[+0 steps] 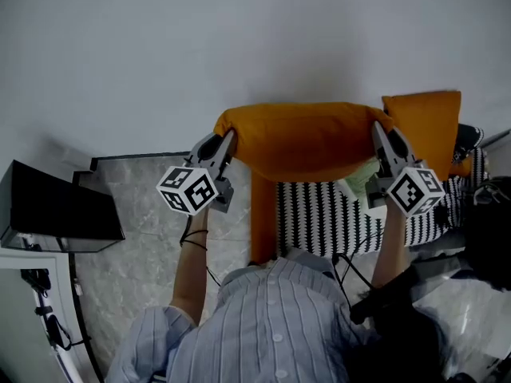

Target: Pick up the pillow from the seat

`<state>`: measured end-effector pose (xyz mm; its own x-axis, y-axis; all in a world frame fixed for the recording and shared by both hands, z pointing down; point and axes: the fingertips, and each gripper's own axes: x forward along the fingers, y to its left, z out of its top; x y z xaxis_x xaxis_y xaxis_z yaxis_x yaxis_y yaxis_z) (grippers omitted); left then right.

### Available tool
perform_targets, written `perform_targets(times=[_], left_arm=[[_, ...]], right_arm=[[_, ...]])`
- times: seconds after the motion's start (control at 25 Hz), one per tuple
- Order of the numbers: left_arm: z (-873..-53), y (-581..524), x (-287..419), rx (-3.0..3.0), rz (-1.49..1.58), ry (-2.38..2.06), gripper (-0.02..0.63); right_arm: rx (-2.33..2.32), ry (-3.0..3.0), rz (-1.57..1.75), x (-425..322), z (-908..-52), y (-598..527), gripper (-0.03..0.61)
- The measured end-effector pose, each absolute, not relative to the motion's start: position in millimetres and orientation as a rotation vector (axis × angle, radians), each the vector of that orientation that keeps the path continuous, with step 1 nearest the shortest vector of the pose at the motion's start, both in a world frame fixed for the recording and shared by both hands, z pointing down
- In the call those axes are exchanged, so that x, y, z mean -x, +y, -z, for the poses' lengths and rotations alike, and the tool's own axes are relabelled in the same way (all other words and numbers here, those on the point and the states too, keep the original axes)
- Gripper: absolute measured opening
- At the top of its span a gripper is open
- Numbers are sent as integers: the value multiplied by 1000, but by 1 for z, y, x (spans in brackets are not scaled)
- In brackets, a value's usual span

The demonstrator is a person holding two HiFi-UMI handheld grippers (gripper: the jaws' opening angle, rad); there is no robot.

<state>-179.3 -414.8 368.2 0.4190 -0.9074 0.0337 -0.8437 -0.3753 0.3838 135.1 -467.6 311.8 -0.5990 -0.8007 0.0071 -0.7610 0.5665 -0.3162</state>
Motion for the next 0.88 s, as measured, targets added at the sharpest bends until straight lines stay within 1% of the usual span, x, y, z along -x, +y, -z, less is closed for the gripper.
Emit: perform_targets(times=[0.32, 0.88], left_arm=[[-335, -352, 205, -2356, 422, -1479, 48], [-329, -198, 254, -2354, 469, -1437, 48]], right_arm=[[1310, 2636, 417, -114, -300, -408, 87], [1352, 2580, 442, -67, -313, -267, 86]])
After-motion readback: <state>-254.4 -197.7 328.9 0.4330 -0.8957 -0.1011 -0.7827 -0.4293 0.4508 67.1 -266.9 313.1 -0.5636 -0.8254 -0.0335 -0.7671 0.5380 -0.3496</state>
